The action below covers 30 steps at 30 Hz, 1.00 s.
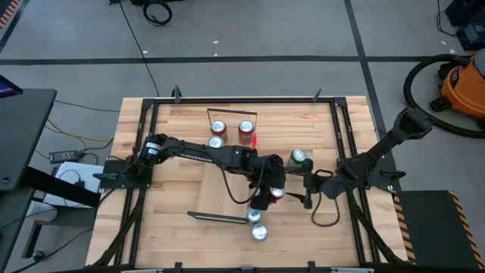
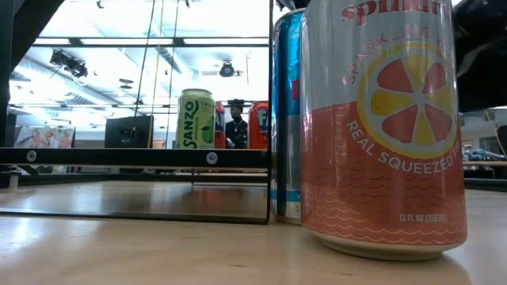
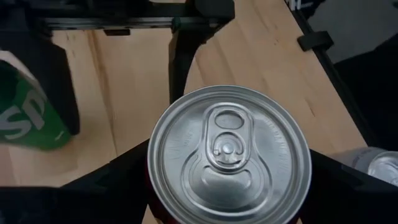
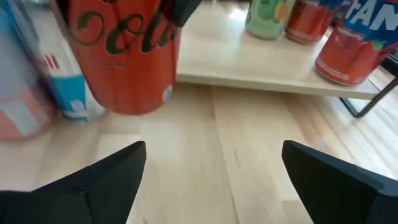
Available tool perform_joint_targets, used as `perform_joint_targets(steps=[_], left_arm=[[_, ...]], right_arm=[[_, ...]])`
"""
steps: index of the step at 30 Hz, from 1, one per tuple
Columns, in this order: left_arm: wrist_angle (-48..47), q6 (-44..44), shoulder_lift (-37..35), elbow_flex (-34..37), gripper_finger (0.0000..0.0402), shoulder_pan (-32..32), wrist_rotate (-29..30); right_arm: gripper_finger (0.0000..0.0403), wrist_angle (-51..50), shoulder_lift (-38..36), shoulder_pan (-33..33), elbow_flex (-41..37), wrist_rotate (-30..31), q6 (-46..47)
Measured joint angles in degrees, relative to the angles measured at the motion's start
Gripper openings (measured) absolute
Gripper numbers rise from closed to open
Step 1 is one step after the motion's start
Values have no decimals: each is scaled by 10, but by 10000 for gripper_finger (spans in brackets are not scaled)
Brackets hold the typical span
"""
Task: Place canned beverage on shelf
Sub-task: Put the red black soda can on the shelf
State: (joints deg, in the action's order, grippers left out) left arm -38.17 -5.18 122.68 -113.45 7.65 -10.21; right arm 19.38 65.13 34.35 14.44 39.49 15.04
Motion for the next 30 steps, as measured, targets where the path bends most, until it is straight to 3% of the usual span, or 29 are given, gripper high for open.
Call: perform_joint_targets(steps=[3, 6, 17, 30], left_arm=[[5, 10, -1, -1, 309, -2, 4], [8, 11, -1, -6, 309, -6, 15], [-27, 11, -36, -6, 309, -35, 21], [-183, 17, -62, -5, 309, -33, 66]], right_arm=[[387, 101, 3, 0, -43, -6, -5], [387, 139, 3, 0, -64, -26, -14], [387, 140, 3, 1, -68, -43, -17], [386, 151, 6, 0, -68, -33, -15]])
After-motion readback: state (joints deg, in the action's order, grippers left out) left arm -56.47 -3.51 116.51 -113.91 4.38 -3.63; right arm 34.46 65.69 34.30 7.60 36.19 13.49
